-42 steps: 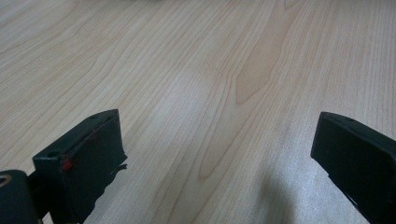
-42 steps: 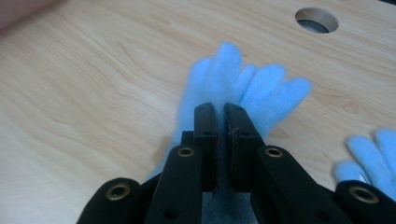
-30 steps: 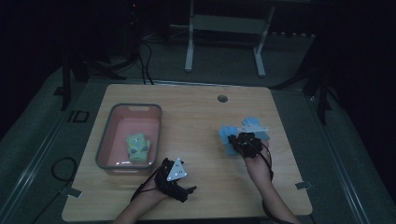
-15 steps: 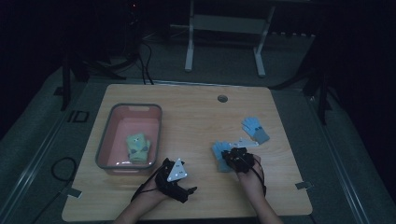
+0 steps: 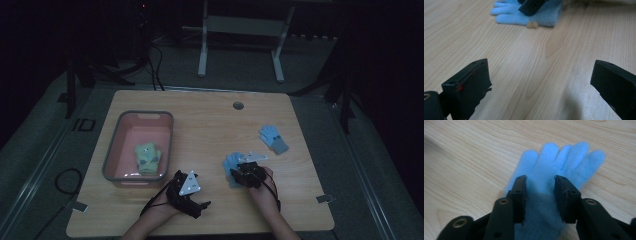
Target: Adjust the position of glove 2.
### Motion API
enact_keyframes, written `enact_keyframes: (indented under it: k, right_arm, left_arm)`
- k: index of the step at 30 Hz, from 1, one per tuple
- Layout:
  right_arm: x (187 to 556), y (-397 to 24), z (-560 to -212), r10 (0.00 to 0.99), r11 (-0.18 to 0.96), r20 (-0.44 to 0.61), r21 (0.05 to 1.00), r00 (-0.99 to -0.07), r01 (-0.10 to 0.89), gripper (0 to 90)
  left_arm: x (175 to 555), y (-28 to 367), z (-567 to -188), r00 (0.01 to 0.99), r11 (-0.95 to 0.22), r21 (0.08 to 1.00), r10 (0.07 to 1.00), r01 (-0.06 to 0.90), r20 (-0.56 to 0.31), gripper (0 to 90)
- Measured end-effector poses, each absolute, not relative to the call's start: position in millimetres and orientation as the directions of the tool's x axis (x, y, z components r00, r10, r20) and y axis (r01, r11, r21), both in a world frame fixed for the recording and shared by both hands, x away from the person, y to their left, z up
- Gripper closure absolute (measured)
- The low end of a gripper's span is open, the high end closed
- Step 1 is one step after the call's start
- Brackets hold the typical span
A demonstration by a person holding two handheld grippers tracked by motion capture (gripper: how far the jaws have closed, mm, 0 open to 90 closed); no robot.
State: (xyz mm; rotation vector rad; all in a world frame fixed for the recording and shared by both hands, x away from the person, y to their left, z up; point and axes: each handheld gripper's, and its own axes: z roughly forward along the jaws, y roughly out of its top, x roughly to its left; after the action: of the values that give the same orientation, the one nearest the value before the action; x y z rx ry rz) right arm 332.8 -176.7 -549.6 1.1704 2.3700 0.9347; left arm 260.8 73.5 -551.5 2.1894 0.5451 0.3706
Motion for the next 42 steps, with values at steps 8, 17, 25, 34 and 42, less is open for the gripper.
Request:
enact_keyframes:
  k: [8,17,25,34,42]
  right_arm:
    - [334,-203,-521,0.773,0.451,-0.033,0.731,-0.633,0.513,60.4]
    - [354,-255,-504,0.781,0.438,-0.052,0.756,-0.622,0.487,62.0]
    - [379,-292,-500,0.794,0.405,-0.022,0.764,-0.607,0.502,61.5]
    - [413,-320,-505,0.809,0.371,0.017,0.761,-0.588,0.533,63.4]
    - [443,-329,-514,0.815,0.383,0.015,0.735,-0.579,0.559,63.4]
  left_arm:
    - [261,75,-552,0.863,-0.558,0.790,0.500,0.254,0.076,2.7]
    - [260,73,-551,0.865,-0.550,0.796,0.497,0.252,0.069,2.7]
    - [261,74,-551,0.860,-0.533,0.804,0.507,0.264,0.054,2.7]
    - [261,75,-551,0.859,-0.531,0.806,0.509,0.262,0.056,2.8]
    - [260,74,-553,0.864,-0.548,0.795,0.499,0.258,0.063,2.8]
